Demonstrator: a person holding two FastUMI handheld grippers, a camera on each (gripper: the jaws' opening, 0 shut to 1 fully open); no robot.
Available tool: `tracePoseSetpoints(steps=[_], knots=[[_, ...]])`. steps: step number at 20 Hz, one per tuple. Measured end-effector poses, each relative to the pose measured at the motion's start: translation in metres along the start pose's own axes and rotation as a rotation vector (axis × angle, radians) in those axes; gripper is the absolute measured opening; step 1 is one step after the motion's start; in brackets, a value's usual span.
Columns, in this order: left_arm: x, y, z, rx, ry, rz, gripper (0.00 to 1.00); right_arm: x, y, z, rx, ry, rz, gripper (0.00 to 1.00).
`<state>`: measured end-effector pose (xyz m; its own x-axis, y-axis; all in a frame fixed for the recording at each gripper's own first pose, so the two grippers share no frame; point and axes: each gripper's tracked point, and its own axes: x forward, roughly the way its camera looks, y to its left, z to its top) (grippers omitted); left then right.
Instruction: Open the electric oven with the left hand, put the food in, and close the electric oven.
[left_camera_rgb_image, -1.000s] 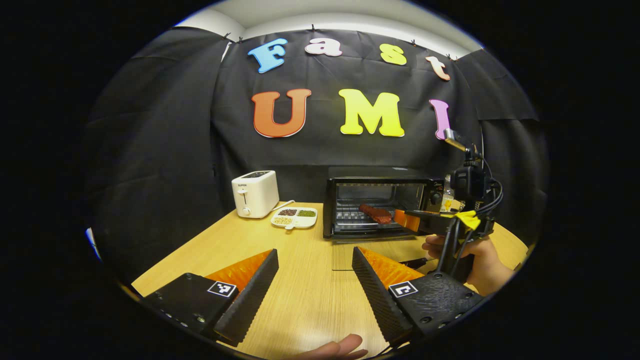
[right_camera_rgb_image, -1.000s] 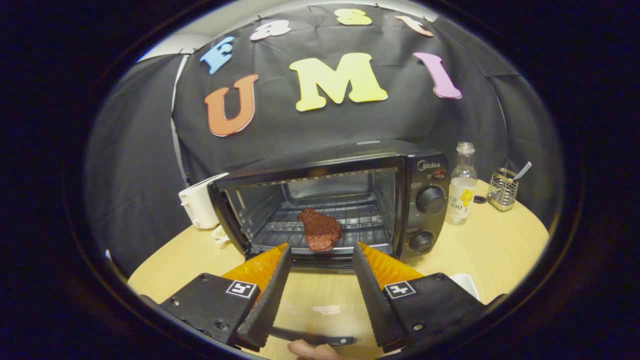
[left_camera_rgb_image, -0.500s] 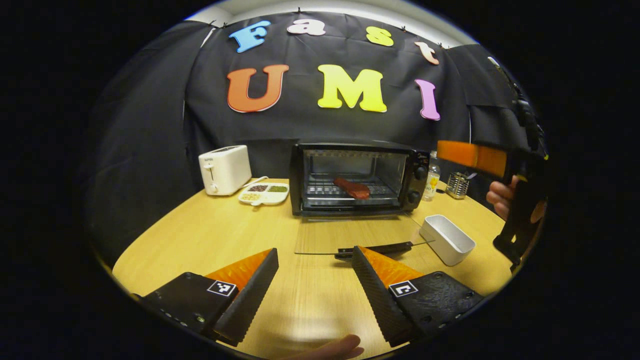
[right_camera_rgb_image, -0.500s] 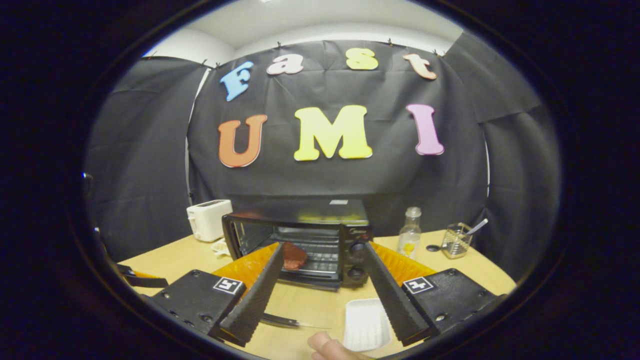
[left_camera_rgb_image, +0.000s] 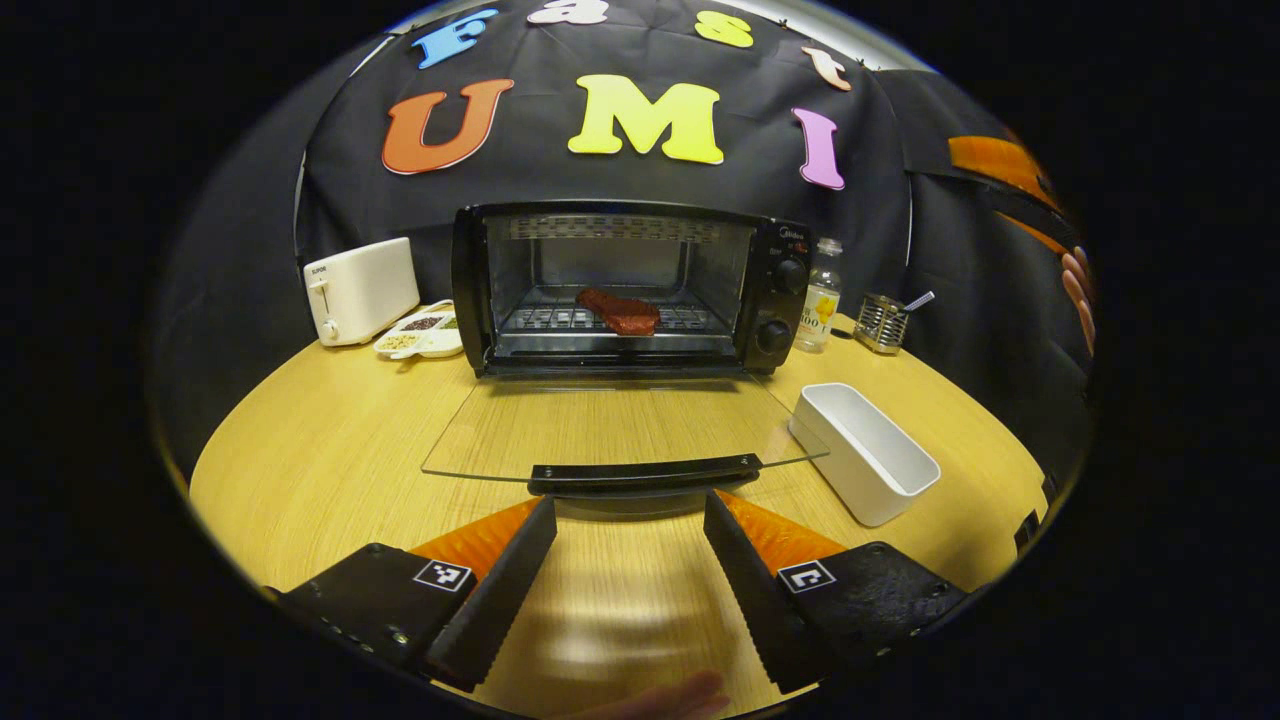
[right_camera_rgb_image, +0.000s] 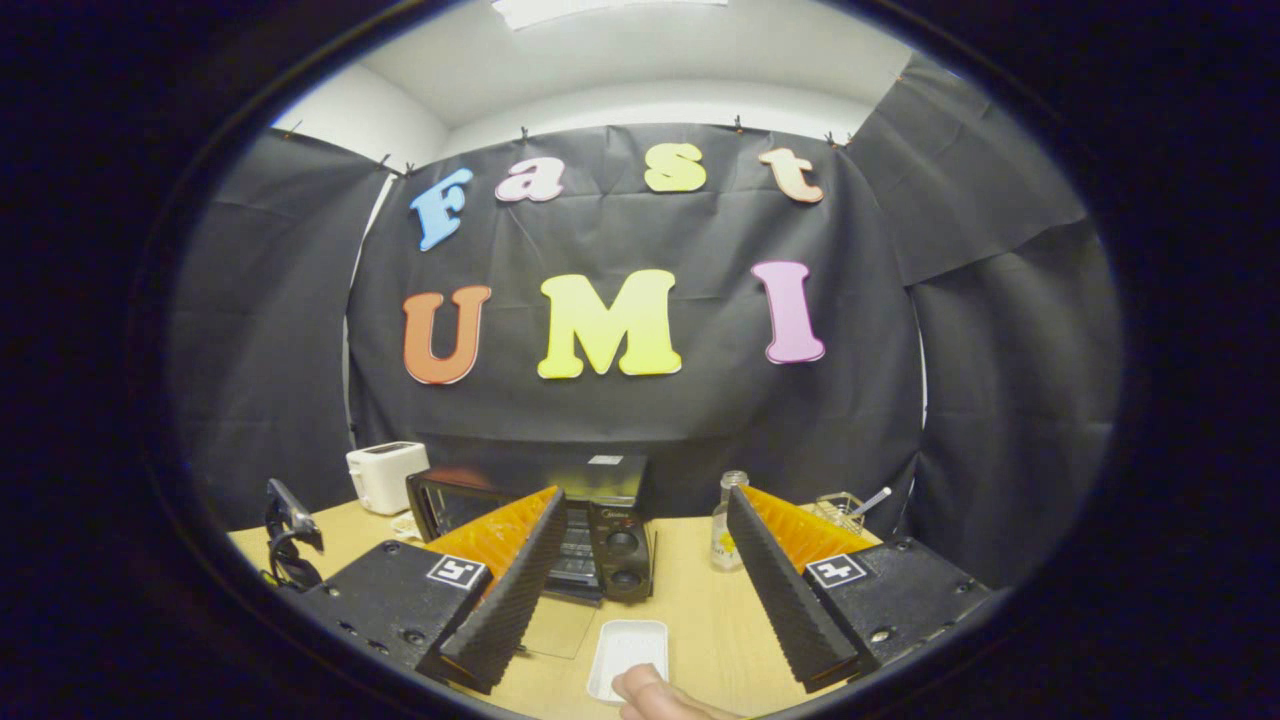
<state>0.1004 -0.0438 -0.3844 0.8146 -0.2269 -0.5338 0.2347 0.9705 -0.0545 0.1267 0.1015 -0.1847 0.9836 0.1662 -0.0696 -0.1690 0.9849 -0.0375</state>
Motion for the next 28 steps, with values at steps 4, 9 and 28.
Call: tracePoseSetpoints(steps=[4, 9, 28], knots=[[0.016, -0.012, -0.008, -0.015, 0.039, -0.016, 0.95, -0.004, -0.011, -0.009, 0.014, 0.026, 0.011, 1.00], [0.024, -0.011, -0.003, 0.012, 0.054, 0.051, 0.94, -0.011, -0.029, -0.015, 0.008, 0.026, -0.009, 0.97], [0.023, -0.009, 0.006, -0.082, 0.081, 0.058, 0.95, -0.100, -0.038, -0.010, 0.081, 0.024, -0.051, 1.00]])
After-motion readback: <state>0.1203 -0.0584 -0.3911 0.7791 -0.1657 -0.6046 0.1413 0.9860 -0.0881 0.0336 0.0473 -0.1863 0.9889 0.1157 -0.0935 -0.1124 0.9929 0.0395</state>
